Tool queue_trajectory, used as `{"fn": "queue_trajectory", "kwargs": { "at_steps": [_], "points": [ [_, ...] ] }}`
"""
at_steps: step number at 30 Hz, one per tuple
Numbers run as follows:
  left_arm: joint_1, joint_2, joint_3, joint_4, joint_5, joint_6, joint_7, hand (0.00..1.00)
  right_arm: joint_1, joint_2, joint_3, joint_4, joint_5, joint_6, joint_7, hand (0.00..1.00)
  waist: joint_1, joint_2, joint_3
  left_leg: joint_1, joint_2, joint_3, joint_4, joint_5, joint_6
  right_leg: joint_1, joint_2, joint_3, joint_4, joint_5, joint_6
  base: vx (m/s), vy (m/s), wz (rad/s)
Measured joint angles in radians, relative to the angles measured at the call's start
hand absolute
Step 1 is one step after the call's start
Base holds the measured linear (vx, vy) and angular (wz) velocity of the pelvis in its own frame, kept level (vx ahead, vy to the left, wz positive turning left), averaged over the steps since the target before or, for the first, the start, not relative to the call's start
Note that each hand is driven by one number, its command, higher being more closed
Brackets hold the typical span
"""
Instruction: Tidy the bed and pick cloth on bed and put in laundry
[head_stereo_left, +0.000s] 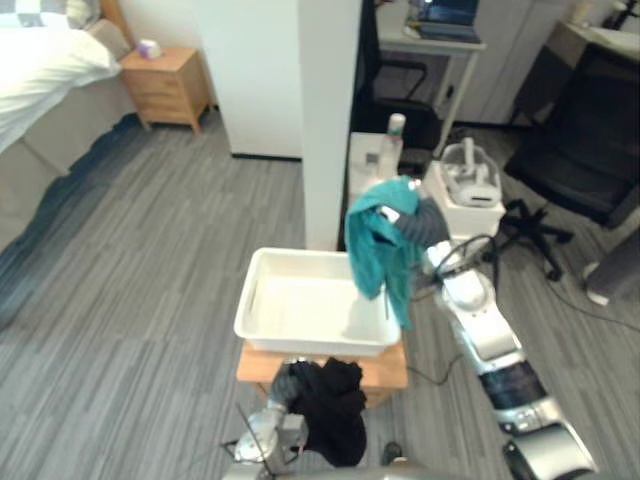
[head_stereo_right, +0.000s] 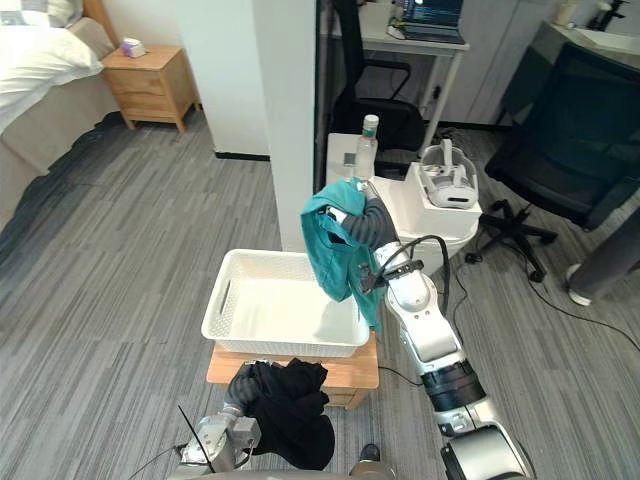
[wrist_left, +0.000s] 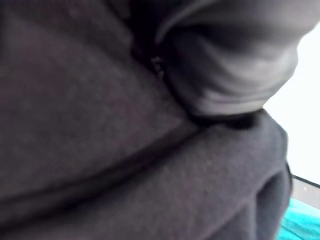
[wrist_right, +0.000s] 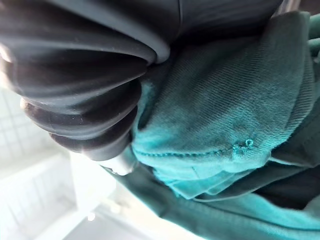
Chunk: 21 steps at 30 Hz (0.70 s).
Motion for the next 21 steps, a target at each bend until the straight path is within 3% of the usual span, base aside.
{"fn": "queue_trajectory", "kwargs": {
  "at_steps": [8,14,17,21],
  "points": [
    [0.001,-0.002,0.002,-0.007,-0.027,0.000,0.001,1.00,-0.155,0.069,0.029,0.113,-0.010,0.001,-0.023,1.00,0.020,-0.012,-0.008,-0.010,-0.036,-0.040,-0.057,0.049,0.021,-0.015,-0.027,-0.030,0.000,0.012,0.011,-0.07,0.007,0.17],
    [0.001,0.004,0.006,-0.007,-0.027,-0.005,0.001,1.00,-0.204,0.125,0.062,0.322,-0.052,0.015,-0.022,1.00,0.020,-0.020,-0.012,-0.071,-0.038,-0.062,-0.060,0.077,0.019,-0.062,-0.029,-0.034,-0.003,0.021,-0.001,-0.09,-0.021,0.10],
    [0.000,0.009,0.009,-0.008,-0.027,-0.012,0.001,1.00,-0.210,0.128,0.047,0.444,-0.090,0.041,-0.026,1.00,0.020,0.000,0.027,-0.108,-0.041,-0.086,-0.060,0.089,0.019,-0.074,-0.035,-0.047,-0.003,0.021,-0.003,-0.12,-0.010,0.24],
    [-0.003,0.012,0.016,-0.033,-0.027,-0.017,-0.002,1.00,-0.273,0.113,-0.026,0.565,-0.118,0.065,-0.035,1.00,0.020,0.053,0.108,-0.182,-0.051,-0.091,-0.064,0.120,0.013,-0.148,-0.048,-0.051,0.003,0.007,-0.011,-0.12,-0.015,0.16]
  ]
}}
